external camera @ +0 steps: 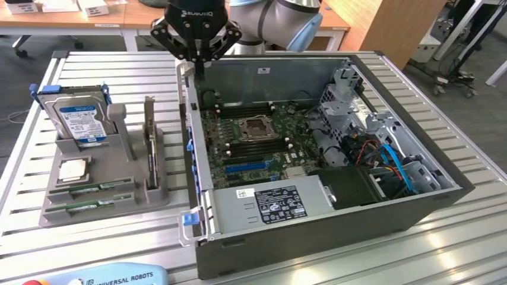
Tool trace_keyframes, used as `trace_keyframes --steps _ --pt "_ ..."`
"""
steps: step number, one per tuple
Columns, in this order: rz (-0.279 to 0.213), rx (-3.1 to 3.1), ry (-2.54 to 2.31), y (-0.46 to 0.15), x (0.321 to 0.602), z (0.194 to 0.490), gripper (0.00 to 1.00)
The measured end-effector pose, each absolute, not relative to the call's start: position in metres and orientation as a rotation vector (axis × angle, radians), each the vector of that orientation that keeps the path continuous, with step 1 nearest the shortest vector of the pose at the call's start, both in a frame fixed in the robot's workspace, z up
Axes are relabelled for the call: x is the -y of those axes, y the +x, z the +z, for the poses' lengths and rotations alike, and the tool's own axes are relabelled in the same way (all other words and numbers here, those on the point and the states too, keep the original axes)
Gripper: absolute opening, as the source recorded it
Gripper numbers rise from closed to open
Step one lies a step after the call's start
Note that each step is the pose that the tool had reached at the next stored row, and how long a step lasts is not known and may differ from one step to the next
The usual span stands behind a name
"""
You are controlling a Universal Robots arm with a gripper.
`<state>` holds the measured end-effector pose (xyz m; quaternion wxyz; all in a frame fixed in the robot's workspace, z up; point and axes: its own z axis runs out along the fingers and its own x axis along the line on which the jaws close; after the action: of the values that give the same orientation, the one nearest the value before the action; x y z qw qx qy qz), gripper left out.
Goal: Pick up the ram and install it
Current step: 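Reach for the ram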
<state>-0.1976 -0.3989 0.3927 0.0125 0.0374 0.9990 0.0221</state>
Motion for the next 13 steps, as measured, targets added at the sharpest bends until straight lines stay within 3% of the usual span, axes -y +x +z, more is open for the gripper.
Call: trace_keyframes --steps 13 --pt "0.069 -3.114 0.117 -0.234 0.399 0.393 0.1"
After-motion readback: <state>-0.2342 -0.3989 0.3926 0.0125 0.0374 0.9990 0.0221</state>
